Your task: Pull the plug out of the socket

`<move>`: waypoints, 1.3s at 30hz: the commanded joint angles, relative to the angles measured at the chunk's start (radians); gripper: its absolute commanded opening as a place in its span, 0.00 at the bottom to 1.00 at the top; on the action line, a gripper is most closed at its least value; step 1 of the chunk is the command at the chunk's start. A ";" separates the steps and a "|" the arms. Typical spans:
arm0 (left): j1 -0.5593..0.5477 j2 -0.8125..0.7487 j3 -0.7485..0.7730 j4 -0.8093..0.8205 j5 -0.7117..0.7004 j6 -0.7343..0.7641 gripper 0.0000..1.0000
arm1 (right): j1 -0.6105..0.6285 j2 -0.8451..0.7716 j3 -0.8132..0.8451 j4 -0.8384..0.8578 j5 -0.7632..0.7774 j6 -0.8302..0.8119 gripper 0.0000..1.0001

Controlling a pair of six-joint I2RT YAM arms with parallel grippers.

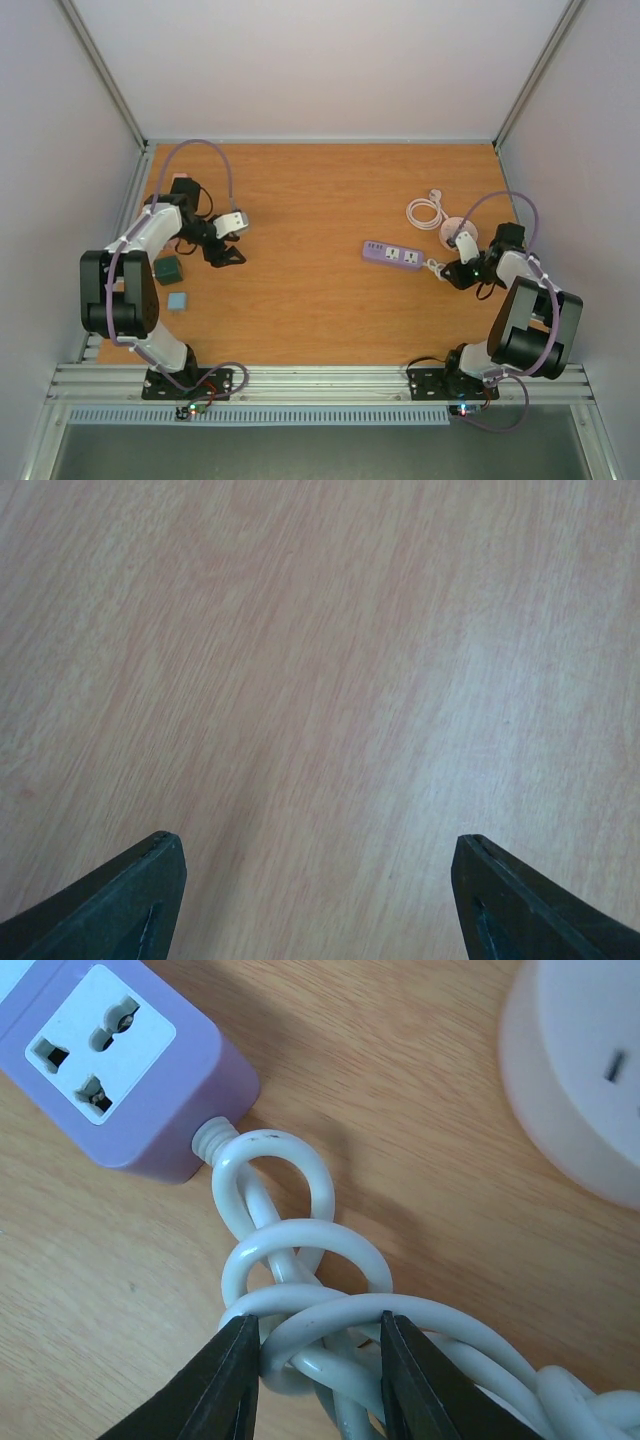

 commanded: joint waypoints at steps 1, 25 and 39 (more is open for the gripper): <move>-0.036 0.017 0.030 0.031 0.028 -0.022 0.75 | -0.089 0.027 -0.031 -0.085 0.144 -0.038 0.34; -0.036 -0.062 0.165 0.070 0.080 -0.232 0.76 | -0.118 -0.086 0.368 -0.360 -0.166 0.014 0.45; 0.139 -0.051 0.432 0.136 0.191 -0.635 0.94 | 0.213 0.014 0.792 -0.262 -0.287 0.417 0.68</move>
